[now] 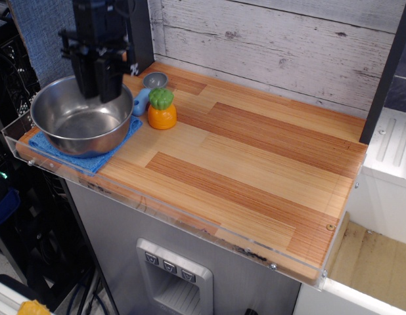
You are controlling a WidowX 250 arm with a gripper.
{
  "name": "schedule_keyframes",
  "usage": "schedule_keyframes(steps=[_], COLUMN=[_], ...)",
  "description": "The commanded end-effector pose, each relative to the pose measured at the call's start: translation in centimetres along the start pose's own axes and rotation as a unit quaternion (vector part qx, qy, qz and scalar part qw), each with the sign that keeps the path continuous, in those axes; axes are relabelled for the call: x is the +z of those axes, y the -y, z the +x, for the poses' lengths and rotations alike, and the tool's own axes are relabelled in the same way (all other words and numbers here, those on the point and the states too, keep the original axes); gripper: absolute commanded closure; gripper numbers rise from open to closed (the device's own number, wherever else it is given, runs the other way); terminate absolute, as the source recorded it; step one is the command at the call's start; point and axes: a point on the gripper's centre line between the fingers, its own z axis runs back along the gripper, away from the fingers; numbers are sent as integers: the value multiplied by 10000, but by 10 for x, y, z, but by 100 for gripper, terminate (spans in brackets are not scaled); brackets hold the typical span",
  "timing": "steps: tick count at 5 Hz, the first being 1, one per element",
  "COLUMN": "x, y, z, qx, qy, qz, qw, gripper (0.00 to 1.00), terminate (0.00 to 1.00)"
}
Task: Move the bowl on top of the cloth.
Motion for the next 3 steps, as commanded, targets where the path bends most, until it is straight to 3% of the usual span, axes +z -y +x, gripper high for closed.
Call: schedule_keyframes(steps=[1,2,3], x=[51,71,76], y=[23,47,75], z=[-17,-13,0], qx=[-278,-254,-276], qy=[869,1223,1244], qz=[80,-19,19], qw=[9958,9922,9918], gripper=[0,0,0], terminate=[0,0,0])
